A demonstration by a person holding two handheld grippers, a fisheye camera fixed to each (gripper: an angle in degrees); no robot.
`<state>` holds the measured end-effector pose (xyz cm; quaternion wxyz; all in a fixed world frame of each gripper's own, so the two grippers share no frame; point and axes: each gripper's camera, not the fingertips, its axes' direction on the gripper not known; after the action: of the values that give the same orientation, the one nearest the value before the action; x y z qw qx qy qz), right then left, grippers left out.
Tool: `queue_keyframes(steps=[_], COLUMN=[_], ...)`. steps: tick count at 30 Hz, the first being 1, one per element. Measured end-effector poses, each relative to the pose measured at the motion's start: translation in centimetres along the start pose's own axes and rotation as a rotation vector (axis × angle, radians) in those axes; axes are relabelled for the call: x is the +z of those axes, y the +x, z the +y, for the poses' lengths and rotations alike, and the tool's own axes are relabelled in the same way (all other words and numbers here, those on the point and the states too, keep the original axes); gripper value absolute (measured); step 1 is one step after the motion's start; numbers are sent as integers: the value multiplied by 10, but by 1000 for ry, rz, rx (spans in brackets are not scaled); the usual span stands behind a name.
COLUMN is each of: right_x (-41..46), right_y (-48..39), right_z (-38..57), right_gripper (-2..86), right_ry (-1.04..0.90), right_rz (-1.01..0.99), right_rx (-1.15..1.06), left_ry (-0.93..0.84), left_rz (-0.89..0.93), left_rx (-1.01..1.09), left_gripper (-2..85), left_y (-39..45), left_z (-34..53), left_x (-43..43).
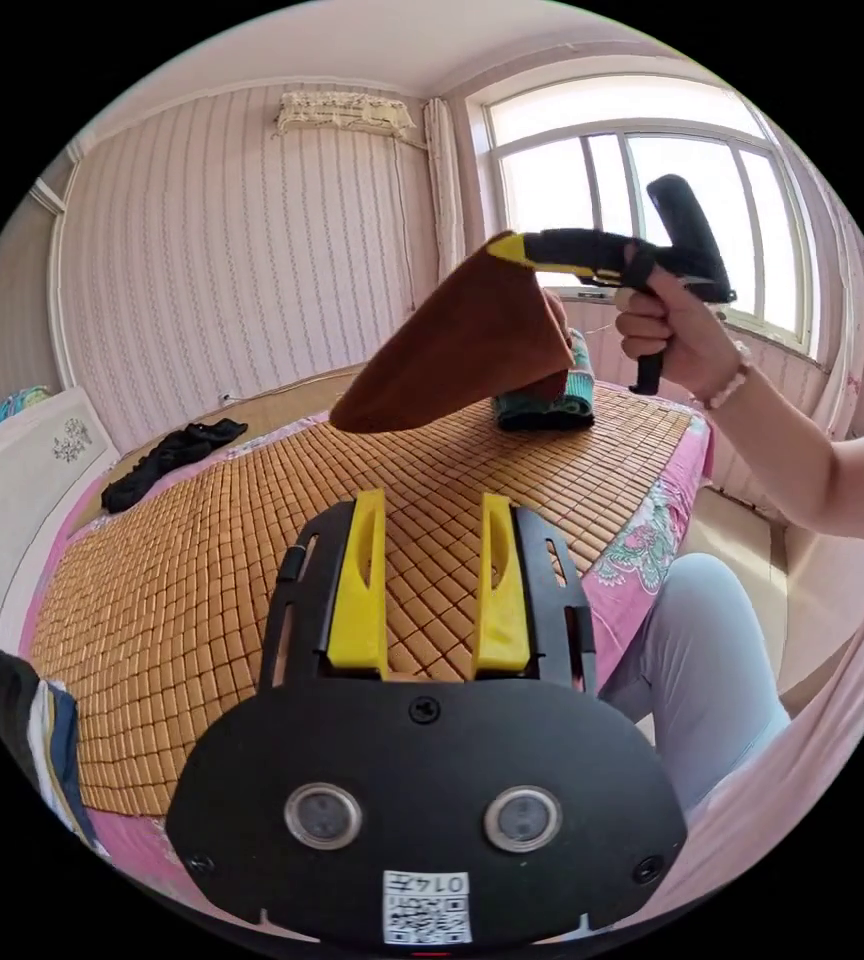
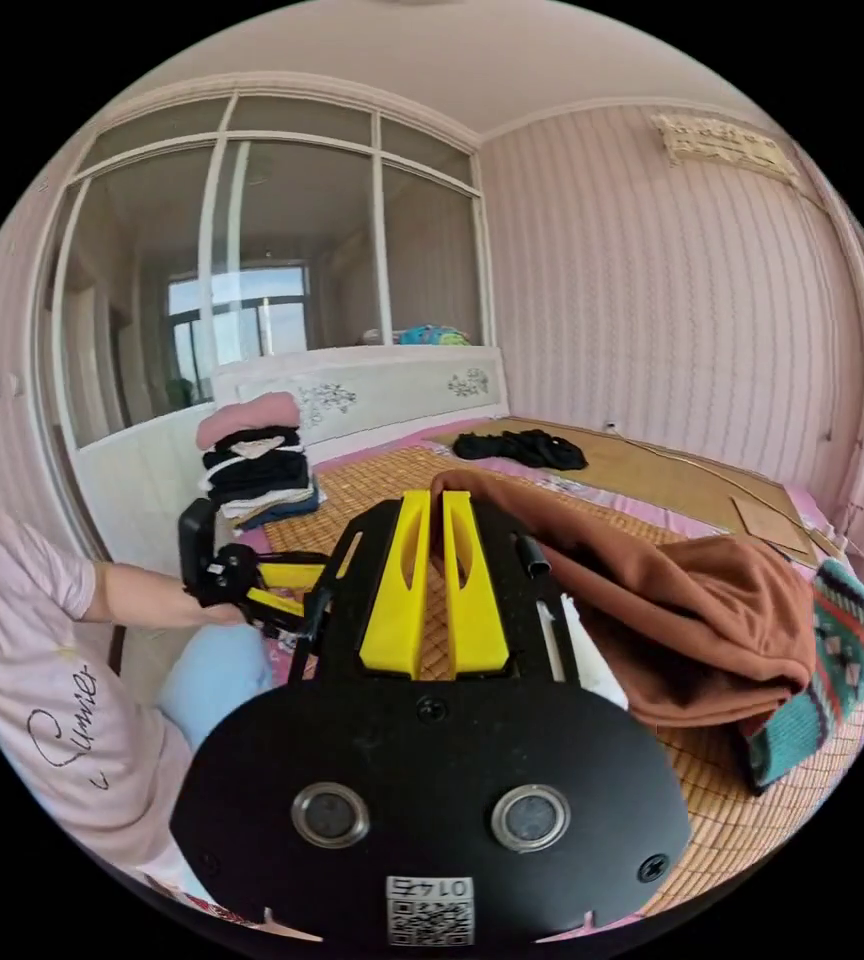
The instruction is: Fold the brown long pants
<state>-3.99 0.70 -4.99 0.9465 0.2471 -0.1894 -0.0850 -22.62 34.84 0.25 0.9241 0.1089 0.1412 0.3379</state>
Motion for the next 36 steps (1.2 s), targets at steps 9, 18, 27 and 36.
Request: queue_keyframes(steps=[9,18,27,36], right_x=[91,60,-13,26], right_y=[-105,-172,-31,-8], right_z=[28,-89,22,193], right_gripper=[8,8,8,4], right_ry=[30,250,414,-202], right_rz=[-710,-844,-410,215], right_rx=[169,-110,282,524], left_ry=[88,455,130,-37], left_rz=[-290,-399,39,121], left_rx=[-495,-376,-225,-466], left_gripper=[157,85,10,-3], left_y=[-76,-136,-121,-79], left_z=[128,25,-7,168], left_x=[-83,-229,-107,-112])
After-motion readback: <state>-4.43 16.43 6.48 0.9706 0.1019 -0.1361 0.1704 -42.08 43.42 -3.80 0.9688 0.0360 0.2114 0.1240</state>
